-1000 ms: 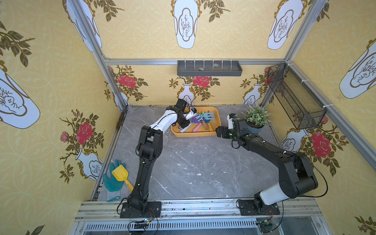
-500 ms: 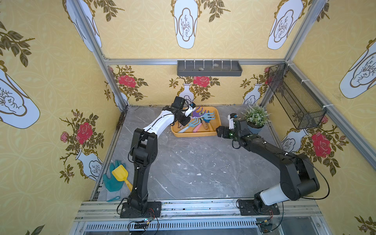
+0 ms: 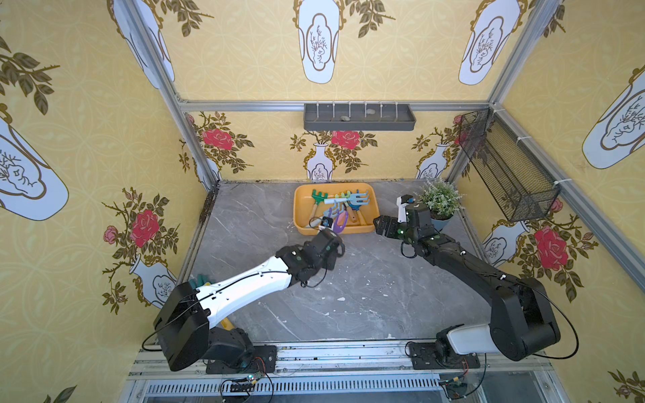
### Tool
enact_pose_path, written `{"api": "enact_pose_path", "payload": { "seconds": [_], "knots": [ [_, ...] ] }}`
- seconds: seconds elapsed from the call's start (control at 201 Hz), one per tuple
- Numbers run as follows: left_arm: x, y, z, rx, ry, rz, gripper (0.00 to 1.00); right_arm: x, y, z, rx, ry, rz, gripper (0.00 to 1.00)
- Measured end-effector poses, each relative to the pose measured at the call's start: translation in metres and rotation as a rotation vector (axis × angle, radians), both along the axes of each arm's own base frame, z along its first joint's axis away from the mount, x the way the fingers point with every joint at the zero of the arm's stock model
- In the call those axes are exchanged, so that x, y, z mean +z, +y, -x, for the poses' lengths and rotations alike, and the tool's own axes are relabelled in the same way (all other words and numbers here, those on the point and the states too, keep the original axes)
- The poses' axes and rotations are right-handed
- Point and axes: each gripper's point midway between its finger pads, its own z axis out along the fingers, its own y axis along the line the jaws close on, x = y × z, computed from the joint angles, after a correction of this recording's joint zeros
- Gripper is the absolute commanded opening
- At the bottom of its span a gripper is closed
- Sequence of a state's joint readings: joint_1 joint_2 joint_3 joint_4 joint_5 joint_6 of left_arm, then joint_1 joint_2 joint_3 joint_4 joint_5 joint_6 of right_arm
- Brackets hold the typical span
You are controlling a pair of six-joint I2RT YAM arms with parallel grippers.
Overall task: Take the hand rake out of the storage box
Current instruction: Place the rake at the center of the board.
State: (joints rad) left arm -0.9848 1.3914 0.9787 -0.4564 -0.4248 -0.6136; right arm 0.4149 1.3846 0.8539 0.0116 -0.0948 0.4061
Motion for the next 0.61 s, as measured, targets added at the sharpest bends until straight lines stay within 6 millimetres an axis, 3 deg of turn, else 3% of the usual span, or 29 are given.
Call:
{"api": "enact_pose_path", "payload": {
  "seconds": [0.139,0.229,0.353,0.607],
  "knots": [
    [-0.064,0.033,0.044,0.153,0.107,-0.053,0.00,-0.002,0.002,0.009,0.002,0.014,-0.007,0.98],
    [-0.087,0.052,0.055,0.234,0.147,-0.064,0.00,-0.003,0.001,0.012,-0.002,0.018,-0.002,0.97],
    [-0.100,0.061,0.053,0.293,0.163,-0.052,0.00,-0.006,-0.001,0.014,-0.018,0.035,0.001,0.98],
    [-0.112,0.079,0.024,0.358,0.182,-0.022,0.00,-0.012,-0.001,0.012,-0.023,0.052,0.009,0.97]
  ]
}}
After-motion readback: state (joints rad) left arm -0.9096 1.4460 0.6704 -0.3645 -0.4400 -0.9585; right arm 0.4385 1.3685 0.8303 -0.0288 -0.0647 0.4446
